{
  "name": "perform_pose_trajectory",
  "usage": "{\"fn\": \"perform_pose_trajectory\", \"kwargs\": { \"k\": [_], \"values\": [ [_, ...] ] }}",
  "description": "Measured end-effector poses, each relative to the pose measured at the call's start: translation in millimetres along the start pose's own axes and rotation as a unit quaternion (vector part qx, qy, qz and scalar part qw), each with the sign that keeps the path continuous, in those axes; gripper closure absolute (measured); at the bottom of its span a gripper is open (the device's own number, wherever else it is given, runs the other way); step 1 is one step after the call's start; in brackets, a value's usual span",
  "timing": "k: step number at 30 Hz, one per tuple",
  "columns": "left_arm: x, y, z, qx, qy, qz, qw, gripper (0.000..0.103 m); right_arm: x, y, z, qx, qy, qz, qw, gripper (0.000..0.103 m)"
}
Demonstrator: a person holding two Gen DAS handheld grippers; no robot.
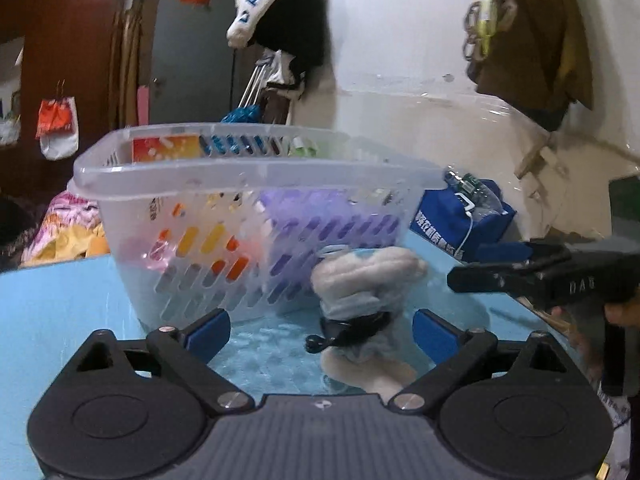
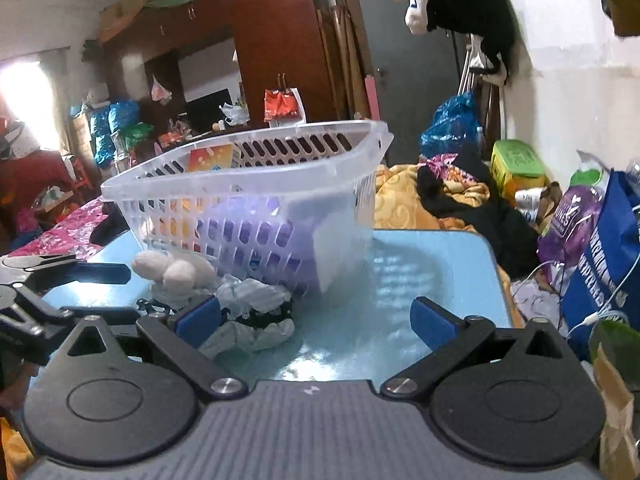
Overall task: Organize objects
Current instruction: 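Grasp the white plush bunny with the left gripper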
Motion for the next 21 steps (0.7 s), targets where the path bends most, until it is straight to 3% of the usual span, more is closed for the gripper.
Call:
{"fn": "perform_pose_trajectory", "kwargs": {
  "k": [3, 5, 11, 15, 21],
  "values": [
    [7.5, -3.2, -0.9, 0.000, 0.003, -0.012, 0.9999, 0.012, 16.3, -7.1, -3.3, -0.013, -0.002, -0.021, 1.000, 0.002],
    [10.8, -5.4, -2.9, 0.003, 0.013, -0.024, 0.9996, 0.020, 25.1, -9.4, -6.5, -0.015, -0.005, -0.031, 0.999, 0.010],
    [10.0, -10.1, -29.1, -0.026, 0.047, -0.041, 0.9977, 0.027, 33.2, -10.5, -13.1, -0.016, 0.015, -0.043, 0.999, 0.017],
    [10.4, -12.8, -37.8, -0.039, 0.029, -0.051, 0.9975, 0.027, 35.3, -10.4, -14.3, -0.014, 0.028, -0.049, 0.998, 0.019],
    [17.3, -12.5, -40.8, -0.058, -0.007, -0.054, 0.9968, 0.027, 46.6, -0.8, 4.6, 0.064, 0.078, -0.078, 0.992, 0.026]
  ]
}}
Point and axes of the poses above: each gripper's, at about its wrist camera, not at the fingertips, and x roughly the way its jaws point, z to its right, y to its top, the point moved 2 cm from there along x, roughly the way its jaws point, and after that the axes turned 11 degrees about x, right-handed, at the moved point
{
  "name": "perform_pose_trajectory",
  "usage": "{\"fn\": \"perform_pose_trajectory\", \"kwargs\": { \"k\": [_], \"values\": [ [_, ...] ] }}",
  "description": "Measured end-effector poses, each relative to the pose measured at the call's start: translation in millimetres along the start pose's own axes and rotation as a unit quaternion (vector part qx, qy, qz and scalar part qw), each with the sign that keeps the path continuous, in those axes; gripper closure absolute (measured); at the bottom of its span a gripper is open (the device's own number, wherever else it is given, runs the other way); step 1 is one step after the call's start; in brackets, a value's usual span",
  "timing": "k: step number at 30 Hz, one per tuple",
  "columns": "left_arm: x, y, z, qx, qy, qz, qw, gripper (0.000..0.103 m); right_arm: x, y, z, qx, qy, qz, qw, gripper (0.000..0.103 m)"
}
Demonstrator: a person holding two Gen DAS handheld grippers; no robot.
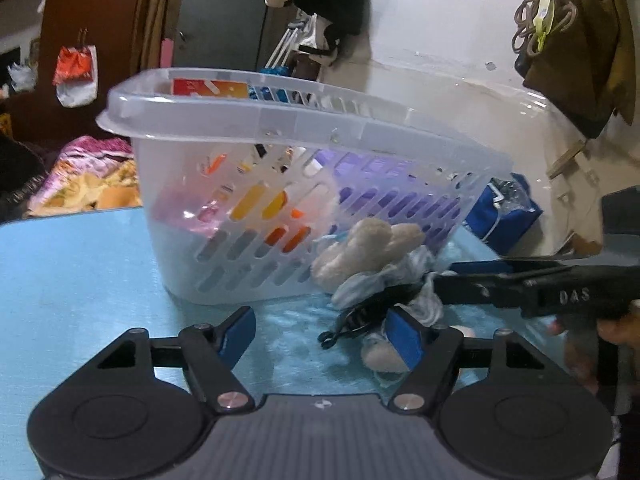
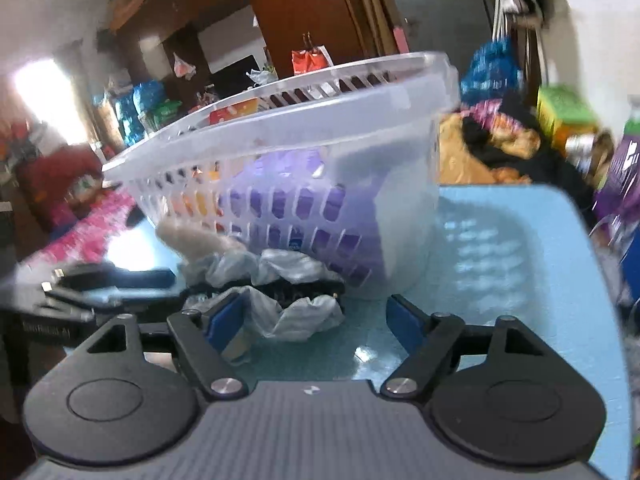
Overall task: Organize objects
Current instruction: 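Grasp the white plush bunny with the left gripper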
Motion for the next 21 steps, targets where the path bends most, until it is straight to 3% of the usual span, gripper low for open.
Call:
{"fn": "perform_pose_trajectory", "kwargs": {
  "k": [3, 13, 15, 17, 19, 21],
  "values": [
    [5.5, 0.0, -4.6, -0.025, -0.027, -0.001, 0.9993, 0.027, -4.2, 1.4, 6.8, 0.026, 0.025, 0.002, 0.999, 0.044],
    [15.6, 3.3, -4.5, -0.052, -0.038, -0.004, 0.9979, 0.028, -0.3, 5.3, -8.3, 0.004, -0.012, 0.006, 1.000, 0.041],
    [14.2, 2.7, -2.7, -0.056, -0.036, -0.001, 0.9978, 0.032, -0.9, 3.0, -11.3, -0.002, -0.018, 0.008, 1.000, 0.041],
    [14.4, 3.2, 0.4, -0.056, -0.029, 0.005, 0.9980, 0.045, 1.1, 2.1, -12.3, -0.001, -0.020, 0.007, 1.000, 0.041],
    [15.6, 5.1, 4.2, -0.053, -0.022, 0.008, 0.9983, 0.048, 2.2, 3.5, -13.9, -0.001, -0.026, 0.006, 1.000, 0.042],
    [14.5, 6.4, 8.4, -0.045, -0.018, 0.012, 0.9987, 0.055, -0.7, 2.8, -16.5, -0.002, -0.023, 0.013, 1.000, 0.056]
  ]
}}
Point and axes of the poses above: each gripper's, at about its wrist camera, not at the fingertips, and x roughly the way its jaws point, z to its right, y to its top, the point moved 2 cm from there along x, roughly the way its jaws point, and after that the axes turned 11 degrees about x, right-handed, at the moved point
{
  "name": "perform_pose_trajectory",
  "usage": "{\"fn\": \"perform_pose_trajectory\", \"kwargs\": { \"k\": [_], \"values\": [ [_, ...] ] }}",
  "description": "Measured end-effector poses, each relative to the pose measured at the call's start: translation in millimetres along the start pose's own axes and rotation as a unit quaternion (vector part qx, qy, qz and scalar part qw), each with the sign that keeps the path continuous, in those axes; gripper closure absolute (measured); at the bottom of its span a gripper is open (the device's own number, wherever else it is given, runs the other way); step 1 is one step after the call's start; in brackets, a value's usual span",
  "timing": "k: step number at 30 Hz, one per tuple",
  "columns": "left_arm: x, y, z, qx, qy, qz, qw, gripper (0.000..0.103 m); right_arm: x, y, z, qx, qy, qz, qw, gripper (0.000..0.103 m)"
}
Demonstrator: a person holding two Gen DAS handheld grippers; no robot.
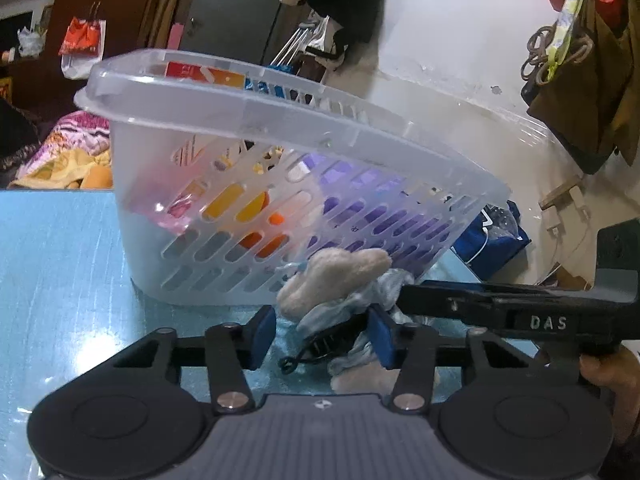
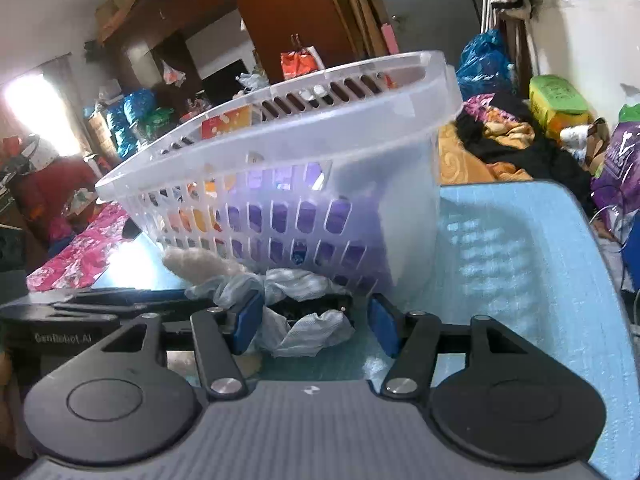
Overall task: Organize objects
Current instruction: 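Grasp the white plush bunny with the left gripper, then grasp the bunny's striped cloth with the right gripper beside the left gripper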
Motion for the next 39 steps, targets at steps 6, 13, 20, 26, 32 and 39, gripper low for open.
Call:
{"fn": "perform_pose_trajectory", "kwargs": {
  "k": [6, 13, 20, 26, 32, 39],
  "values": [
    [-0.4, 2.9, 3.8, 0.011, 0.002, -0.004, 0.9999, 0.058, -2.1, -1.6, -2.9, -0.003, -0.006, 0.001, 1.000, 0.057],
    [-3.2, 2.1, -1.1, 0.004, -0.012, 0.010, 0.9999, 0.052, -2.7, -1.8, 2.7, 0.020, -0.007, -0.008, 1.000, 0.047],
    [-12.4, 7.5, 10.1, 0.017, -0.030, 0.038, 0.9987, 0.039, -17.5, -10.5, -5.2, 0.005, 0.004, -0.002, 1.000, 0.048],
    [-6.5, 14.0, 9.6, 0.007, -0.031, 0.034, 0.9989, 0.039, -24.5, -27.4, -29.8, -0.039, 0.037, -0.009, 0.999, 0.048],
    [1.9, 14.1, 7.9, 0.003, -0.034, 0.021, 0.9992, 0.038, -13.1, -35.7, -50.0, -0.070, 0.050, -0.014, 0.996, 0.046],
    [4.5, 13.3, 6.1, 0.007, -0.016, 0.017, 0.9997, 0.037, -1.3, -45.6, -65.7, -0.112, 0.020, -0.022, 0.993, 0.037]
  ]
}}
Point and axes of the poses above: each gripper's, at about its wrist camera, not at the fingertips, and x roughly the way its jaws point, z to its right, y to its top, the point moved 2 cm from there along x, roughly the way its jaws point, and after that the axes turned 11 degrees about x, right-handed, at the moved point
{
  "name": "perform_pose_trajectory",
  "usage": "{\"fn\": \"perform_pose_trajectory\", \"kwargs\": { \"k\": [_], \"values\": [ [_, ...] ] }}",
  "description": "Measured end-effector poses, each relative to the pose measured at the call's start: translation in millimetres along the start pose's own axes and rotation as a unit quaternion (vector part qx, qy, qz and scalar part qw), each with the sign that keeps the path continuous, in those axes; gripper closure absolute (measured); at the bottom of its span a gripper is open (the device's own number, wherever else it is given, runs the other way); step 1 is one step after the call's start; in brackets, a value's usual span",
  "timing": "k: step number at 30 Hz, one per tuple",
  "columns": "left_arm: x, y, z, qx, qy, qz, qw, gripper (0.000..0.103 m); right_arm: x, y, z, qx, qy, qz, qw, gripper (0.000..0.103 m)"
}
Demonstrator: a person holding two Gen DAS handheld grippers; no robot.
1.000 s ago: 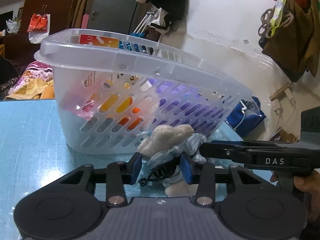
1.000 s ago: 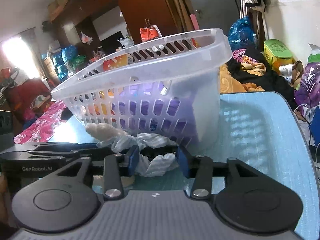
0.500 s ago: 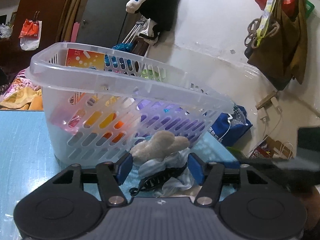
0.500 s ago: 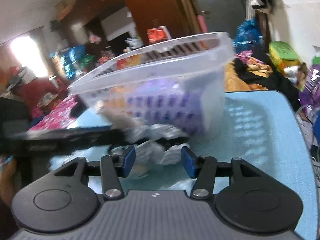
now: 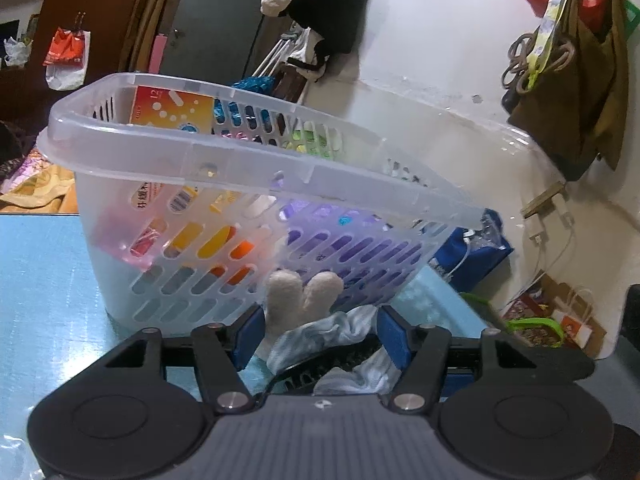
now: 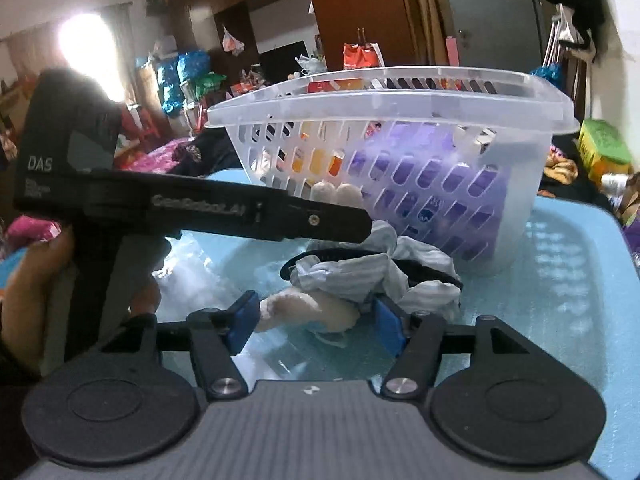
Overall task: Organize objects
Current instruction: 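Grasp the bunny's striped cloth with the right gripper beside the left gripper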
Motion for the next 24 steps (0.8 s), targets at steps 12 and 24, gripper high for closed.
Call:
{"fn": "perform_pose_trajectory", "kwargs": {
  "k": [12, 24],
  "values": [
    [3.0, -6.2, -16.0, -0.009, 0.010, -0.017, 0.9998, 0.037, -21.0, 0.4, 41.9, 0.061, 0.009, 0.025, 0.998, 0.033],
    [4.4, -12.9, -24.0, -0.011, -0.009, -0.029, 0.9995, 0.037, 8.8, 12.5, 70.0, 0.137, 0.003, -0.006, 0.991, 0.044]
  ]
}}
Point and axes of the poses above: each gripper's, at about its wrist camera, not at the fingertips, and x roughly the way its jaws point, z to its right, y to its top, the point moved 2 cm from there along x, roughly the way its jaws point, and after that the axes turned 11 degrees about x, right-handed, at the moved point
